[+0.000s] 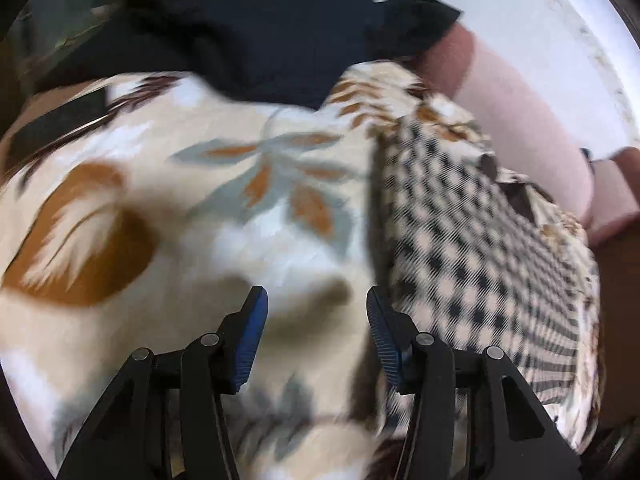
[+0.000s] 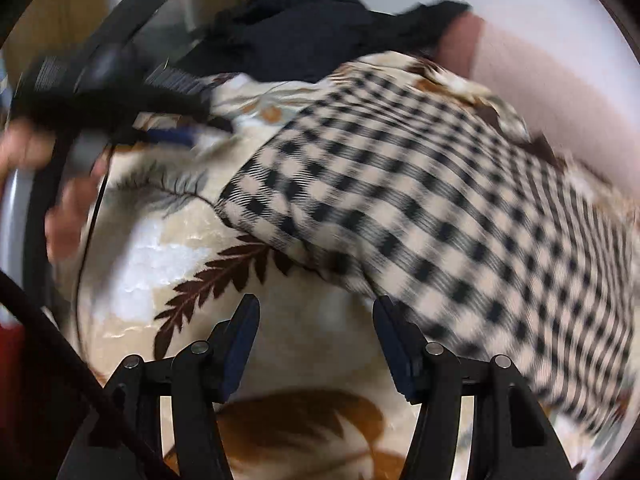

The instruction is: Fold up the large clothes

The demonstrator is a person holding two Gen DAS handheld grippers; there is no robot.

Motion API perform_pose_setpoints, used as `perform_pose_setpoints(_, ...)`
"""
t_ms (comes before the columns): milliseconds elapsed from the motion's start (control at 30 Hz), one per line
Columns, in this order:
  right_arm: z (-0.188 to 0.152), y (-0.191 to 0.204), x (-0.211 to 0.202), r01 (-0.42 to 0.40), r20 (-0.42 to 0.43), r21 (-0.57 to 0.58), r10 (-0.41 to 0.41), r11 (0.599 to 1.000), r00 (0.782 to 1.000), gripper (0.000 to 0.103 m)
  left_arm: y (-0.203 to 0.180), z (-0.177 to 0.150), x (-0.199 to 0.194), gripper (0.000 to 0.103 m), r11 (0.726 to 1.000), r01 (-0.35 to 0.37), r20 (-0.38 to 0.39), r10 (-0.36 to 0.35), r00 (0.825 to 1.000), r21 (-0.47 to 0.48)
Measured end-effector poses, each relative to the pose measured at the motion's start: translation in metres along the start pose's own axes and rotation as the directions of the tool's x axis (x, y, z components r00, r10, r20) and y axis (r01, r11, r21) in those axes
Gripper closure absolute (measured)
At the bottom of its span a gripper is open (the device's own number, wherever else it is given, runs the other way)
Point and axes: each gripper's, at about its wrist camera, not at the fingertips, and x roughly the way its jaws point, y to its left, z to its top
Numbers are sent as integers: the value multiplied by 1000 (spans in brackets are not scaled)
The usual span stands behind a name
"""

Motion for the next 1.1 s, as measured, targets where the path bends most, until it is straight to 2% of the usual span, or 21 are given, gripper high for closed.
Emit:
perform_pose_setpoints(67,3,18,11,76,5,-95,-76,993,997,40,4,10,11,53,995,81,-9,-82,997,-56)
perform_pose_setpoints(100,4,30,19,137,17,-157,-136,978,991,40,7,16,17,53,985,141,-20,-144,989,-95)
perform_pose_setpoints(133,4,35,22,160,25,-183,-159,970,987,40,5,21,21,53,979,173,-20,-176,984,-108)
perform_pose_setpoints(167,4,38,25,174,30,-197,-171,965,985,40,3,26,25,53,975,192,-14,-194,981,-108)
perform_pose_setpoints(300,7,49,30,230,68,-242,-220,942,973,40,-11,41,39,53,979,195,-8,-196,981,-50)
perform_pose_setpoints(333,12,56,36,261,91,-270,-245,927,965,40,-13,45,47,53,971,231,-24,-233,972,-55)
perform_pose_setpoints(400,14,58,38,269,97,-277,-252,923,963,40,-18,52,64,53,947,313,-66,-318,946,-72)
perform_pose_setpoints(533,27,65,51,334,137,-300,-306,893,942,40,-29,60,94,53,922,378,-130,-386,913,-82)
perform_pose_setpoints(633,34,67,59,358,145,-298,-329,885,933,40,-33,66,109,51,902,423,-140,-432,891,-89)
perform_pose_setpoints(700,34,67,60,360,145,-292,-331,886,933,40,-35,71,115,45,881,462,-150,-473,868,-104)
perform_pose_setpoints(767,36,68,62,358,140,-282,-331,890,933,40,-37,75,121,44,861,498,-163,-508,846,-100)
perform_pose_setpoints(867,41,67,66,345,130,-266,-321,900,938,41,-43,77,123,44,856,512,-171,-517,839,-76)
perform_pose_setpoints(933,42,68,67,338,125,-255,-316,906,941,43,-47,77,123,44,858,511,-175,-513,841,-59)
perform_pose_setpoints(967,43,69,69,334,122,-254,-313,908,942,44,-49,77,123,53,861,506,-177,-506,844,-51)
perform_pose_setpoints(1000,43,69,69,334,122,-254,-313,908,942,49,-49,77,125,72,865,500,-185,-500,846,-50)
perform_pose_setpoints(1033,43,72,70,322,122,-268,-300,908,946,55,-48,75,127,79,868,493,-201,-495,845,-62)
perform_pose_setpoints(1067,43,72,70,322,122,-268,-300,908,946,60,-46,73,129,84,862,500,-207,-506,837,-85)
perform_pose_setpoints(1100,42,75,70,321,124,-275,-297,906,947,73,-45,73,129,87,856,506,-201,-516,833,-103)
